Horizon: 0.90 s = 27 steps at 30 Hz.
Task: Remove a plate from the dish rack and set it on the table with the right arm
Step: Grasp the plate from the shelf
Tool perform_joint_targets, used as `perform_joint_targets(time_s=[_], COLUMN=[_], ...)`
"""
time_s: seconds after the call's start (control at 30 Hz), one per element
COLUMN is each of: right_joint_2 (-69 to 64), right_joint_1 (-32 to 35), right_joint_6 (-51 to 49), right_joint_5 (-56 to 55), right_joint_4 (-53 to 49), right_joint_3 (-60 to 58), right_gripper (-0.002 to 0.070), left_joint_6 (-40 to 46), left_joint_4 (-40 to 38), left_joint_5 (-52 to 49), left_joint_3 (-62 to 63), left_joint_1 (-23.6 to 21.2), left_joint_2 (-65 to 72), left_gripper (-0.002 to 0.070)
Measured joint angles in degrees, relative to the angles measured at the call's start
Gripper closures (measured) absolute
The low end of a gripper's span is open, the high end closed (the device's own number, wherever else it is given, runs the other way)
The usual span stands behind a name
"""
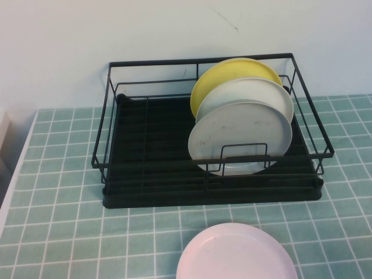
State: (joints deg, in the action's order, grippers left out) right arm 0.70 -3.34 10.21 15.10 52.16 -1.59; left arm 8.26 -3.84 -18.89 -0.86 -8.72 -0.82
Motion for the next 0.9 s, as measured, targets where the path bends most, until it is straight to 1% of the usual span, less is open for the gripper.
perform_joint_targets(time_s=[0.2,0.37,0.47,0.57,0.67,0.8,0.9], right_joint_2=[0.0,0.0,0.0,-2.3,-8.5,-21.0,-29.8], right_joint_1=[0.0,0.0,0.0,0.0,0.0,0.0,0.0], right_joint_6=[1.6,2.4,4.8,12.9,24.1,39.9,54.1], right_joint_5=[-2.5,-0.2,3.2,6.7,11.6,20.1,26.9], right_joint_4=[0.2,0.3,0.3,-0.3,-4.2,-11.3,-13.2], right_joint_3=[0.0,0.0,2.1,8.1,16.6,28.0,35.8], right_gripper=[0.0678,0.0678,0.0678,0.0678,0.0678,0.0678,0.0662], left_joint_6=[0.0,0.0,0.0,0.0,0.0,0.0,0.0], left_joint_4=[0.0,0.0,0.0,0.0,0.0,0.0,0.0], left_joint_5=[0.0,0.0,0.0,0.0,0.0,0.0,0.0], left_joint_3=[0.0,0.0,0.0,0.0,0.0,0.0,0.0], left_joint_1=[0.0,0.0,0.0,0.0,0.0,0.0,0.0], left_joint_2=[0.0,0.0,0.0,0.0,0.0,0.0,0.0], left_gripper=[0.0678,0.0678,0.0678,0.0678,0.0678,0.0678,0.0678])
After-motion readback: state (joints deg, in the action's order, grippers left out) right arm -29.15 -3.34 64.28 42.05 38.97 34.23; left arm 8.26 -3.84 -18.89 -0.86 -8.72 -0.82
